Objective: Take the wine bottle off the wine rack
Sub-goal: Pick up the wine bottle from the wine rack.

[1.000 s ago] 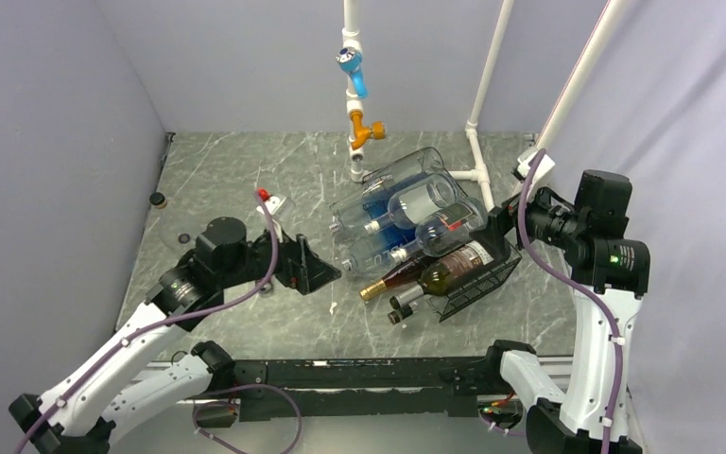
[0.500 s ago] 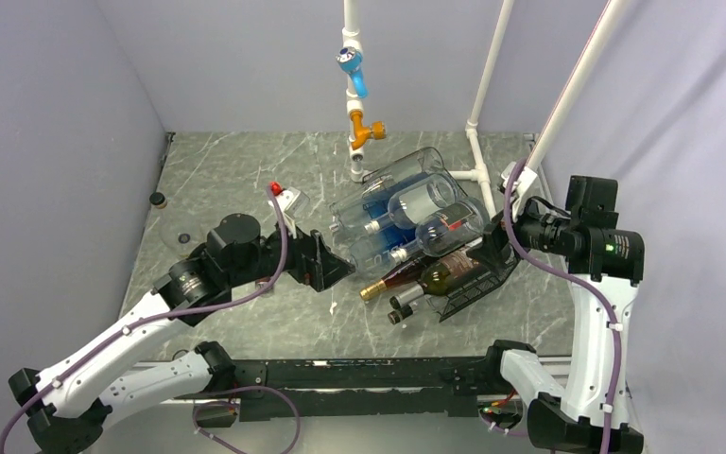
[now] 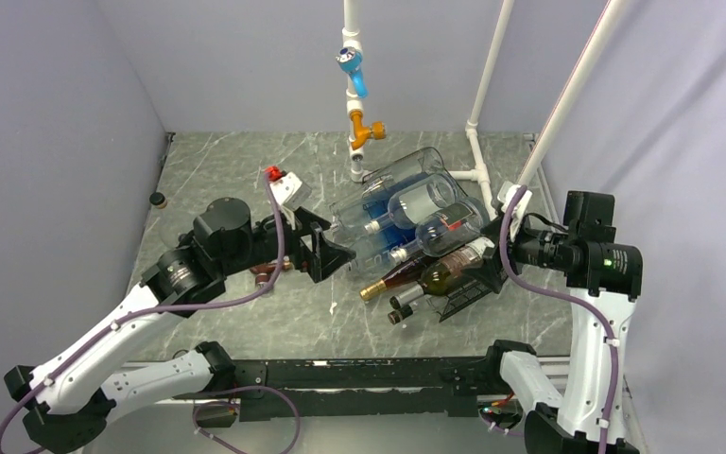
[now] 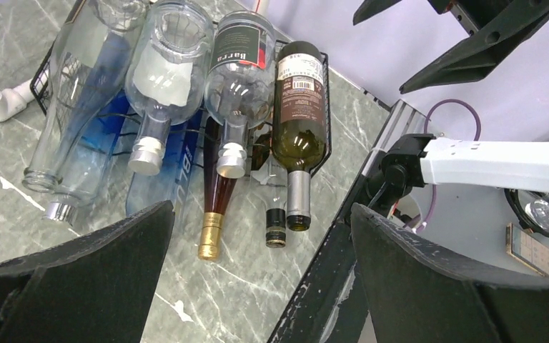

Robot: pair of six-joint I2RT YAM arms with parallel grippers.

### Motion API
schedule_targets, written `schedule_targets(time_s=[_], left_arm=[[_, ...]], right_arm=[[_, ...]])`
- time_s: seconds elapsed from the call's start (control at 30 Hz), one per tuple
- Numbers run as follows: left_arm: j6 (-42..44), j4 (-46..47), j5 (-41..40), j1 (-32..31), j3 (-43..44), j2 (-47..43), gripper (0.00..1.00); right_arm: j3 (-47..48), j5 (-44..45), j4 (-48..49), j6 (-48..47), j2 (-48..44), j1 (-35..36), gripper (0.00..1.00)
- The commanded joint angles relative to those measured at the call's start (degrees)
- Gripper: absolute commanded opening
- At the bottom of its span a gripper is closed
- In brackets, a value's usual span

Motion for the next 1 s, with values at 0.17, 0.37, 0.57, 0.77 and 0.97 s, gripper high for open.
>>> schedule_targets(time_s=[0.17,0.37,0.57,0.77,0.97], left_arm=[[-8.2,7.9,3.5,-0.3,-4.9,2.2,0.99],[-11.8,5.7,3.8,-1.6,-2.7,6.7,0.99],[-12.2,1.5,-1.6,-2.7,-1.7,10.3,0.98],[-6.0,1.4,-6.2,-2.7,1.4,14.6,0.98],[2.9,-3.3,-5.9,-1.2,10.7,22.8,0.94]], right_arm=[[0.8,-4.9,0.8,-2.2,0.7,-1.5,1.00],[1.7,-7.9,1.2,-0.9,3.0,-4.3,1.00],[1.0,-10.4,1.5,-0.5,4.2,-6.2,1.00],[0.1,-10.2,1.9,-0.2,4.5,-6.9,1.00],[-0.5,-9.8,2.4,-0.2,5.0,-7.1,1.00]])
